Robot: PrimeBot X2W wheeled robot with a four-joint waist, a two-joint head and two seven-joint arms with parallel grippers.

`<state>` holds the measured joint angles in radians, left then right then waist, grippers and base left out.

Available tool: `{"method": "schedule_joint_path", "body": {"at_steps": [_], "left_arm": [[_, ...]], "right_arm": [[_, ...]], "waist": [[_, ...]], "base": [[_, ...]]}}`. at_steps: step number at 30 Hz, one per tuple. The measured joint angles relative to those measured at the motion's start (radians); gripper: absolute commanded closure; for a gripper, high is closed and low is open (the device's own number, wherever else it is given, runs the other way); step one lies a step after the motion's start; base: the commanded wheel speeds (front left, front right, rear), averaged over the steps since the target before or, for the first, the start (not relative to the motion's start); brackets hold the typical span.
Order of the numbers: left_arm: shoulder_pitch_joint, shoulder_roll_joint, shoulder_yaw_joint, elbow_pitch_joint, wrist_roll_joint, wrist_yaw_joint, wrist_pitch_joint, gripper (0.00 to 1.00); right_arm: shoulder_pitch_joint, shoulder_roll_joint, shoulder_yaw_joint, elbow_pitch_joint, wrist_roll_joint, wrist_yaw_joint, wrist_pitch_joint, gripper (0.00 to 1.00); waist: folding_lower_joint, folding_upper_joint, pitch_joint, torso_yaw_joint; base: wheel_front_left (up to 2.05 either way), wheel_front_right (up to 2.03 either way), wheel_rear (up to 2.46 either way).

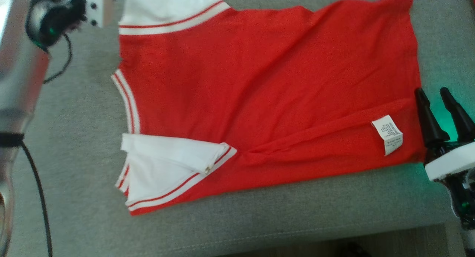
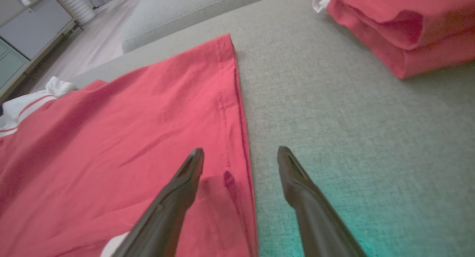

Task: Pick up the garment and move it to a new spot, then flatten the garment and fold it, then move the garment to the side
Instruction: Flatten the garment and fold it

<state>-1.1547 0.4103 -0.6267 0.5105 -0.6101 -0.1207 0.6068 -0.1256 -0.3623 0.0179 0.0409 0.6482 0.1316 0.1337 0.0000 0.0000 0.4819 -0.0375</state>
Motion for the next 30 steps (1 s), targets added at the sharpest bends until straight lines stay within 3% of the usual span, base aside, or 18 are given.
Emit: {"method": "schedule_joint_path", "body": {"at_steps": [11, 27, 28, 29, 30], "left_arm": [[-0.119, 0.004, -0.047, 0.247, 0.041, -0.004, 0.003, 0.00], [-0.190, 0.021, -0.143, 0.314, -0.019, -0.007, 0.034, 0.00], [-0.192, 0.025, -0.151, 0.309, -0.029, -0.007, 0.046, 0.47], [-0.194, 0.030, -0.162, 0.300, -0.040, -0.007, 0.059, 0.85], [-0.196, 0.033, -0.171, 0.293, -0.056, -0.007, 0.071, 1.00]], "right_arm": [[-0.015, 0.023, 0.001, -0.005, 0.000, 0.000, -0.014, 0.00], [-0.053, 0.032, 0.022, 0.018, 0.004, 0.000, -0.046, 0.00], [-0.053, 0.032, 0.021, 0.019, 0.005, 0.000, -0.047, 0.00], [-0.053, 0.032, 0.021, 0.020, 0.007, 0.000, -0.049, 0.00], [-0.053, 0.033, 0.021, 0.020, 0.012, 0.000, -0.052, 0.00]], "waist": [[0.0000, 0.0000, 0.108, -0.087], [0.0000, 0.0000, 0.133, -0.123], [0.0000, 0.0000, 0.133, -0.124], [0.0000, 0.0000, 0.133, -0.125], [0.0000, 0.0000, 0.133, -0.126]], "base": [[0.00, 0.00, 0.00], [0.00, 0.00, 0.00], [0.00, 0.00, 0.00], [0.00, 0.00, 0.00], [0.00, 0.00, 0.00]]}}
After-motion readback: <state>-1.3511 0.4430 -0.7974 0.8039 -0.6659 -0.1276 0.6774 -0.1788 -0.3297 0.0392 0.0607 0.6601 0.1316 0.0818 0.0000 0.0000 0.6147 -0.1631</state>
